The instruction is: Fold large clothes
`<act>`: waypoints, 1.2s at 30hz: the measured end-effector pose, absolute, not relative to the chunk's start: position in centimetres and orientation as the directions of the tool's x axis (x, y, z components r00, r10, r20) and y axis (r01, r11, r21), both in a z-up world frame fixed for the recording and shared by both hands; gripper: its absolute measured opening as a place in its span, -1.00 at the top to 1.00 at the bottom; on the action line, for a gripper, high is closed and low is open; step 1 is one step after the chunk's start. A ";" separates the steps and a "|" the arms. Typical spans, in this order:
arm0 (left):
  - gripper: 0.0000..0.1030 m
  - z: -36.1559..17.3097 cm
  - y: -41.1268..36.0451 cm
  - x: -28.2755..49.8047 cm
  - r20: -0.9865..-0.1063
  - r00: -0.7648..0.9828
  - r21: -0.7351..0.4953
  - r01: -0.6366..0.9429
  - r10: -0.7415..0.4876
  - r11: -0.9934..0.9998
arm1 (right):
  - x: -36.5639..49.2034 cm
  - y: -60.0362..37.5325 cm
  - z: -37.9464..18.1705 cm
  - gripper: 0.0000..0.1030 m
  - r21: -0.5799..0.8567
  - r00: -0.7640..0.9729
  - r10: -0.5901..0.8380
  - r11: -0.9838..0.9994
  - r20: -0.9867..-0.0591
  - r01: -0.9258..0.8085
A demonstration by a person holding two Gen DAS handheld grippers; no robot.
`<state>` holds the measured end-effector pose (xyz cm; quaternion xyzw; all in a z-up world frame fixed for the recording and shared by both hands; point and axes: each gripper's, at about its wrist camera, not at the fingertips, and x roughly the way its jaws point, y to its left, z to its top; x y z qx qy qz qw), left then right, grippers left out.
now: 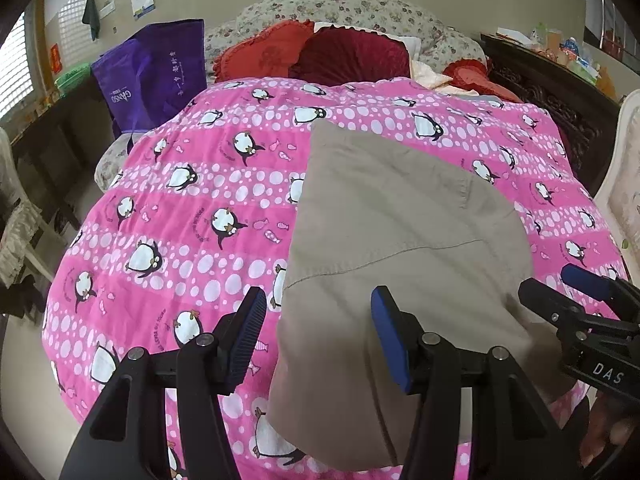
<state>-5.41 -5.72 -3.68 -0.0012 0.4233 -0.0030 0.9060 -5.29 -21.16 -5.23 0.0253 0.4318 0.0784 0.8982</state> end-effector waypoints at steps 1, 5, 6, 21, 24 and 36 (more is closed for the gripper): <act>0.18 -3.7 -5.7 -5.4 -0.767 0.642 -0.002 0.005 -0.005 1.000 | -5.2 -21.2 -5.3 -0.59 0.116 0.614 0.164 0.986 -0.772 -0.117; 0.18 -3.7 -5.8 -5.4 -0.766 0.643 -0.002 0.002 -0.003 1.000 | -5.0 -21.1 -5.3 -0.59 0.124 0.612 0.170 0.985 -0.772 -0.117; 0.18 -3.7 -5.8 -5.4 -0.766 0.643 -0.003 0.001 -0.003 1.000 | -5.0 -21.1 -5.3 -0.59 0.123 0.612 0.170 0.985 -0.772 -0.119; 0.18 -4.1 -5.9 -5.3 -0.770 0.637 0.000 0.013 -0.008 1.000 | -4.7 -20.8 -5.5 -0.59 0.123 0.610 0.175 0.984 -0.773 -0.126; 0.18 -4.0 -5.9 -5.3 -0.769 0.639 0.002 0.013 -0.007 1.000 | -4.6 -20.9 -5.5 -0.60 0.126 0.608 0.175 0.984 -0.775 -0.123; 0.18 -4.4 -5.8 -5.0 -0.775 0.631 -0.004 0.012 -0.011 1.000 | -4.4 -20.3 -5.7 -0.60 0.125 0.603 0.185 0.982 -0.776 -0.140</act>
